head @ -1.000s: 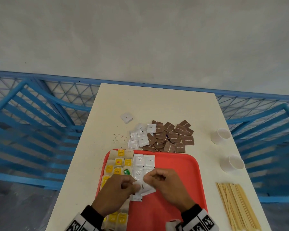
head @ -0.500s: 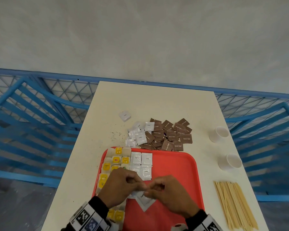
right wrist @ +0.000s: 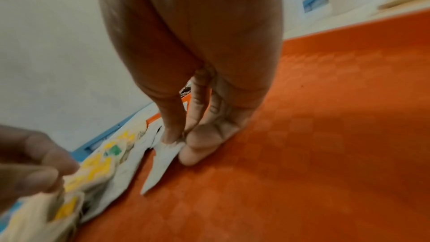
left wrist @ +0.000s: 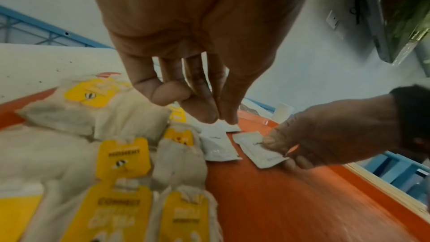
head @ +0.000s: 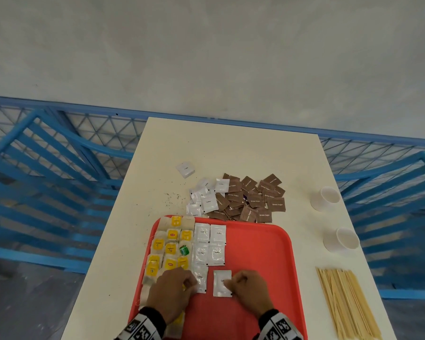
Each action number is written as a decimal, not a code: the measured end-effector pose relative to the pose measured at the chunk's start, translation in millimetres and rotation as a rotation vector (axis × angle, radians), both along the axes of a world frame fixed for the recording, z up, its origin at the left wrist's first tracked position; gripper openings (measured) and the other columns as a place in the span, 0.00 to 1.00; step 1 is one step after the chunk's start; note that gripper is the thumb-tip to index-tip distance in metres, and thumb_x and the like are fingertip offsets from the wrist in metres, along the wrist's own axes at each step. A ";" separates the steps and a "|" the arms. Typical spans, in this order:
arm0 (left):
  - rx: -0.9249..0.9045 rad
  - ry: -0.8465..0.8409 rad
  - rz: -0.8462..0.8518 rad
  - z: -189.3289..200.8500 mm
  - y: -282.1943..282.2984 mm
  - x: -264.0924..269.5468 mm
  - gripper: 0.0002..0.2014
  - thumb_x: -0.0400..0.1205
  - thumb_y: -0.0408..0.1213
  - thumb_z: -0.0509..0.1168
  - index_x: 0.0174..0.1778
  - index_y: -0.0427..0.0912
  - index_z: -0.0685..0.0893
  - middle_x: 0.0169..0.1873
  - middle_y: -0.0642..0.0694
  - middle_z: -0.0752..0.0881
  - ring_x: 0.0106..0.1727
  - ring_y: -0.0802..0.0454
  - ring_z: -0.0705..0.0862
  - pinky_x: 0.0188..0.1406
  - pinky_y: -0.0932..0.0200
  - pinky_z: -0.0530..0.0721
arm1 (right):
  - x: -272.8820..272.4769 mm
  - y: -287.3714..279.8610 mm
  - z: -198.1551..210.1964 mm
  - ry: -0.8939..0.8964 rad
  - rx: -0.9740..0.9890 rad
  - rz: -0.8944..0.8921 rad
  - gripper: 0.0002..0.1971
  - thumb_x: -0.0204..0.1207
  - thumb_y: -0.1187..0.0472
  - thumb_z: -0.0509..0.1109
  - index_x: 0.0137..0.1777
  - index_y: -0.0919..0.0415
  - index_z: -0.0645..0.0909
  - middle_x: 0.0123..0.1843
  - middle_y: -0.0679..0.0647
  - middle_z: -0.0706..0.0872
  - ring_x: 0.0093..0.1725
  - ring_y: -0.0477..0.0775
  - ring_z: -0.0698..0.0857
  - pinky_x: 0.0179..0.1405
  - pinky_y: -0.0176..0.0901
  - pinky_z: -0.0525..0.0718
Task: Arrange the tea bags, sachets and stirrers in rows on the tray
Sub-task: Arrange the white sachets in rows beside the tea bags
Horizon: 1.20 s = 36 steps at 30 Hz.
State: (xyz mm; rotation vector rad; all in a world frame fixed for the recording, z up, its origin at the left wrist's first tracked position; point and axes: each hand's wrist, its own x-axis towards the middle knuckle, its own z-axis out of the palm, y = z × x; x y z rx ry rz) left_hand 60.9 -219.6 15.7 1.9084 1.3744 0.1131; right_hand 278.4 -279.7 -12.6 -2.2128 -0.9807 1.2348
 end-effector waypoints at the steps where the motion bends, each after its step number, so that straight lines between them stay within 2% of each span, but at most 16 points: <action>1: 0.016 0.010 -0.012 -0.3 -0.8 1.1 0.06 0.78 0.49 0.72 0.39 0.66 0.81 0.44 0.66 0.84 0.51 0.65 0.81 0.55 0.60 0.82 | -0.3 -0.8 0.8 -0.078 0.007 -0.001 0.14 0.67 0.52 0.82 0.28 0.53 0.81 0.28 0.46 0.86 0.29 0.40 0.81 0.31 0.30 0.76; 3: 0.055 0.035 -0.047 0.1 -1.9 5.0 0.05 0.80 0.48 0.69 0.50 0.63 0.84 0.50 0.68 0.79 0.58 0.65 0.79 0.59 0.61 0.80 | -1.6 -2.5 4.4 -0.170 0.008 0.009 0.14 0.67 0.52 0.81 0.30 0.54 0.79 0.30 0.46 0.85 0.32 0.41 0.81 0.32 0.31 0.74; 6: 0.107 0.079 -0.121 -3.0 -1.3 10.5 0.14 0.81 0.44 0.66 0.63 0.59 0.83 0.60 0.65 0.78 0.66 0.61 0.75 0.64 0.60 0.78 | -9.0 -2.1 5.1 -0.189 0.004 0.018 0.16 0.66 0.49 0.81 0.33 0.55 0.77 0.32 0.48 0.84 0.33 0.44 0.78 0.30 0.33 0.71; 9: 0.144 0.138 -0.203 -7.9 -1.0 14.9 0.18 0.82 0.41 0.66 0.68 0.58 0.81 0.67 0.62 0.78 0.70 0.58 0.71 0.67 0.59 0.76 | -17.1 2.8 0.5 -0.183 0.013 0.048 0.18 0.65 0.50 0.81 0.35 0.54 0.73 0.31 0.47 0.80 0.32 0.45 0.75 0.29 0.34 0.69; 12: 0.164 0.177 -0.230 -12.8 -1.8 16.6 0.19 0.83 0.38 0.63 0.70 0.57 0.80 0.68 0.61 0.78 0.71 0.55 0.71 0.67 0.58 0.75 | -20.2 8.8 -0.6 -0.176 0.019 0.043 0.18 0.64 0.53 0.81 0.34 0.54 0.72 0.30 0.47 0.79 0.31 0.44 0.73 0.29 0.35 0.70; 15: 0.167 0.213 -0.235 -16.4 -2.2 16.1 0.20 0.84 0.35 0.60 0.71 0.56 0.80 0.68 0.60 0.78 0.71 0.54 0.71 0.67 0.56 0.75 | -22.3 13.2 -1.3 -0.175 0.016 0.049 0.18 0.64 0.53 0.81 0.34 0.54 0.72 0.30 0.46 0.79 0.30 0.45 0.73 0.29 0.35 0.70; 23: 0.211 0.179 -0.242 -23.6 0.2 18.8 0.18 0.85 0.36 0.59 0.68 0.55 0.81 0.66 0.58 0.80 0.71 0.53 0.72 0.64 0.57 0.76 | -26.9 16.5 0.1 -0.184 0.021 0.057 0.19 0.65 0.51 0.81 0.34 0.53 0.71 0.31 0.46 0.79 0.33 0.46 0.75 0.29 0.34 0.69; 26: 0.226 0.177 -0.251 -26.2 1.3 19.3 0.16 0.84 0.37 0.61 0.67 0.55 0.82 0.65 0.58 0.81 0.70 0.53 0.74 0.62 0.56 0.78 | -25.7 18.2 1.9 -0.181 0.006 0.055 0.19 0.65 0.49 0.81 0.35 0.54 0.72 0.31 0.47 0.80 0.32 0.45 0.75 0.29 0.33 0.70; 27: 0.221 0.187 -0.269 -23.9 1.5 19.3 0.14 0.82 0.40 0.66 0.64 0.56 0.84 0.62 0.60 0.82 0.67 0.54 0.76 0.59 0.57 0.81 | -25.1 17.3 3.7 -0.175 0.005 0.053 0.19 0.65 0.48 0.81 0.35 0.54 0.72 0.31 0.47 0.80 0.33 0.45 0.75 0.29 0.33 0.70; 29: 0.245 0.140 -0.270 -24.6 6.1 15.5 0.16 0.68 0.47 0.81 0.50 0.61 0.88 0.48 0.64 0.85 0.53 0.60 0.83 0.42 0.63 0.86 | -22.2 19.9 7.6 -0.172 0.017 0.054 0.18 0.67 0.46 0.80 0.35 0.56 0.75 0.31 0.49 0.82 0.32 0.45 0.76 0.31 0.35 0.72; 30: 0.254 0.088 -0.265 -23.2 3.4 14.0 0.17 0.62 0.49 0.84 0.44 0.61 0.88 0.43 0.65 0.85 0.47 0.62 0.83 0.35 0.67 0.85 | -20.0 18.1 12.0 -0.177 0.026 0.059 0.18 0.68 0.46 0.80 0.35 0.57 0.76 0.31 0.50 0.83 0.31 0.44 0.77 0.32 0.36 0.74; 31: 0.276 0.024 -0.264 -20.8 2.0 13.7 0.15 0.63 0.51 0.82 0.42 0.61 0.87 0.41 0.65 0.84 0.45 0.64 0.82 0.33 0.71 0.83 | -16.7 18.4 18.4 -0.188 0.037 0.078 0.16 0.70 0.47 0.78 0.36 0.57 0.78 0.31 0.51 0.84 0.31 0.43 0.77 0.34 0.37 0.75; 33: 0.259 -0.087 -0.232 -12.0 2.1 9.7 0.07 0.75 0.54 0.68 0.46 0.60 0.86 0.44 0.64 0.82 0.47 0.66 0.80 0.38 0.73 0.80 | -9.1 29.2 36.1 -0.211 0.047 0.188 0.15 0.75 0.49 0.75 0.35 0.57 0.78 0.31 0.49 0.82 0.31 0.43 0.75 0.35 0.37 0.75; 34: 0.214 -0.122 -0.191 -7.3 4.5 7.8 0.11 0.79 0.56 0.61 0.49 0.59 0.86 0.45 0.64 0.81 0.47 0.67 0.79 0.42 0.72 0.80 | -5.8 40.0 47.1 -0.224 0.051 0.264 0.14 0.77 0.50 0.74 0.34 0.56 0.77 0.31 0.47 0.81 0.31 0.43 0.74 0.33 0.34 0.74; 36: 0.183 -0.169 -0.143 -0.7 13.5 4.4 0.12 0.82 0.57 0.59 0.48 0.59 0.86 0.41 0.63 0.83 0.43 0.65 0.81 0.43 0.69 0.80 | 0.9 70.8 68.7 -0.229 0.062 0.382 0.16 0.80 0.54 0.71 0.32 0.53 0.75 0.30 0.44 0.78 0.29 0.40 0.72 0.29 0.29 0.73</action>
